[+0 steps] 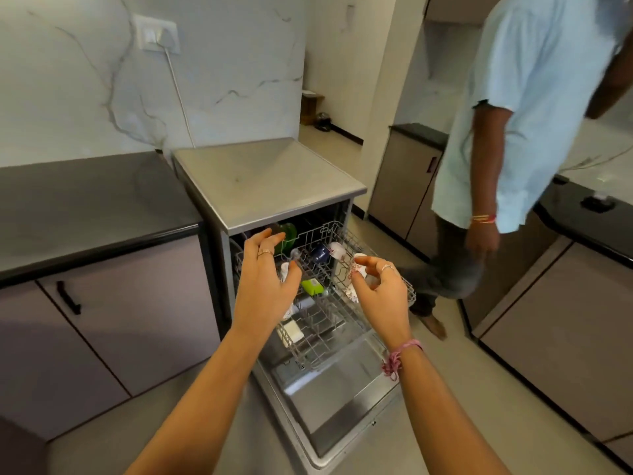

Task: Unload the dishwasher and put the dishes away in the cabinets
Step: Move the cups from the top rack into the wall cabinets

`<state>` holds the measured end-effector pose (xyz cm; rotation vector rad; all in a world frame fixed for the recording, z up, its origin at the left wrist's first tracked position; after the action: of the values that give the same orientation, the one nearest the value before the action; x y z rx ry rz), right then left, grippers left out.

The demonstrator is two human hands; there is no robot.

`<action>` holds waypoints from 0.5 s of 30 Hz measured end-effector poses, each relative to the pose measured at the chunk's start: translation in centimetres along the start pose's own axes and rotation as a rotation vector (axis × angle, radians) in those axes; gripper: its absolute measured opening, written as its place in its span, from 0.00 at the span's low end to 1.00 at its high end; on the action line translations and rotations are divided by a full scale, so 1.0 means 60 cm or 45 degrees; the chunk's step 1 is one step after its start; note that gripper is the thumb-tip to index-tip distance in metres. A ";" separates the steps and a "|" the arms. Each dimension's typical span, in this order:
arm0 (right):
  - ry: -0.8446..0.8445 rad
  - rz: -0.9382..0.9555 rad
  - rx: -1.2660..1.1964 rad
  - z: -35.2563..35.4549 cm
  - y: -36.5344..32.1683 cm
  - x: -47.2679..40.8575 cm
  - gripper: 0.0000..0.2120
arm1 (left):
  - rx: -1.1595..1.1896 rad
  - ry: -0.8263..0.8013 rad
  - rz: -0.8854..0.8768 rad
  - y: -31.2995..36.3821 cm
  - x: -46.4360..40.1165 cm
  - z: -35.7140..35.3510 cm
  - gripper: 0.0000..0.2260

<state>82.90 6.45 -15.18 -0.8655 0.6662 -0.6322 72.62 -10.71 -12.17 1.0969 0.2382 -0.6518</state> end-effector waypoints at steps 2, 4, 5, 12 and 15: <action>-0.016 -0.017 0.016 -0.009 0.022 -0.019 0.11 | 0.009 0.008 0.053 -0.027 -0.013 -0.022 0.21; -0.029 -0.044 0.043 -0.013 0.046 -0.044 0.10 | 0.029 0.010 0.104 -0.052 -0.034 -0.048 0.21; -0.031 -0.057 0.058 -0.012 0.055 -0.057 0.10 | 0.039 0.012 0.121 -0.062 -0.045 -0.058 0.21; -0.021 -0.175 0.083 -0.017 0.114 -0.166 0.10 | 0.076 0.004 0.280 -0.125 -0.125 -0.119 0.20; -0.011 -0.234 0.086 -0.032 0.137 -0.198 0.11 | 0.075 -0.015 0.327 -0.154 -0.153 -0.133 0.20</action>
<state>75.81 18.27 -19.85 -0.8721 0.5577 -0.8110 60.90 -2.97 -18.20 1.1567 0.0657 -0.4378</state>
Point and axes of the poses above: each hand's wrist, its own x-axis away from the middle knuckle, its own z-axis out of the back of the hand, y = z × x, the point moved 4 cm from there along -x, towards the middle knuckle, and after that the axes turned 1 degree about x, right-handed, at the moved point
